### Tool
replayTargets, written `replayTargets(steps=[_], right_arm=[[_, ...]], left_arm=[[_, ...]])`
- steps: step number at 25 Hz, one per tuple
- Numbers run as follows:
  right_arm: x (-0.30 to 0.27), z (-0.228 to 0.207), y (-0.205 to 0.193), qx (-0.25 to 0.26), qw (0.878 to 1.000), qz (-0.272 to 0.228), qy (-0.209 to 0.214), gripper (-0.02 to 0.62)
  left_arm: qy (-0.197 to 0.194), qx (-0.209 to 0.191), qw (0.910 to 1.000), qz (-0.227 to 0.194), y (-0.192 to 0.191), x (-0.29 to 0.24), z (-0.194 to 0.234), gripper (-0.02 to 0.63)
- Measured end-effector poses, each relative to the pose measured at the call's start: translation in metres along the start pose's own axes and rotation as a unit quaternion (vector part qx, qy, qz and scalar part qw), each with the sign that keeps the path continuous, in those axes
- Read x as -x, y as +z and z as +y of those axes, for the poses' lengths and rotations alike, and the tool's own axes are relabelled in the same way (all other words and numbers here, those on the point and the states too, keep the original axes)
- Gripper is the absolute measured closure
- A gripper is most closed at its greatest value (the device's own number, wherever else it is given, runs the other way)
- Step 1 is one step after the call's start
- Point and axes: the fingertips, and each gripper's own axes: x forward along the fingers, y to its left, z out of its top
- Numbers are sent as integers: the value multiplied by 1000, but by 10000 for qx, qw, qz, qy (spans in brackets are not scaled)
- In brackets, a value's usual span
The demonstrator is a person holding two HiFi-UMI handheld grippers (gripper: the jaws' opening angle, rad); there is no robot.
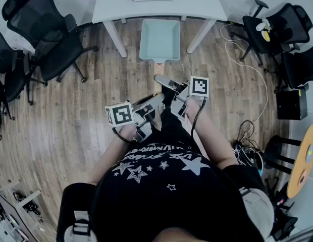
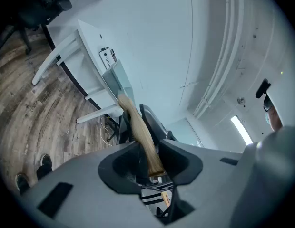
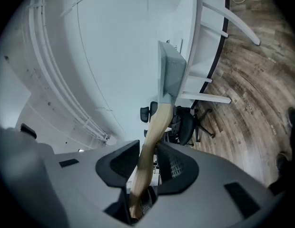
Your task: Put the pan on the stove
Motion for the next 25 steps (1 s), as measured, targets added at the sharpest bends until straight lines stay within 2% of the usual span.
replayTargets(steps=[12, 25], right_arm=[[-5, 12, -2, 133, 9999, 16, -35, 482], [-4, 2, -4, 137, 9997, -33, -195, 480]], left_arm=[[-108, -51, 9999, -61, 5, 3, -11, 477], [-117, 14, 9999, -102, 2, 6, -5, 474]])
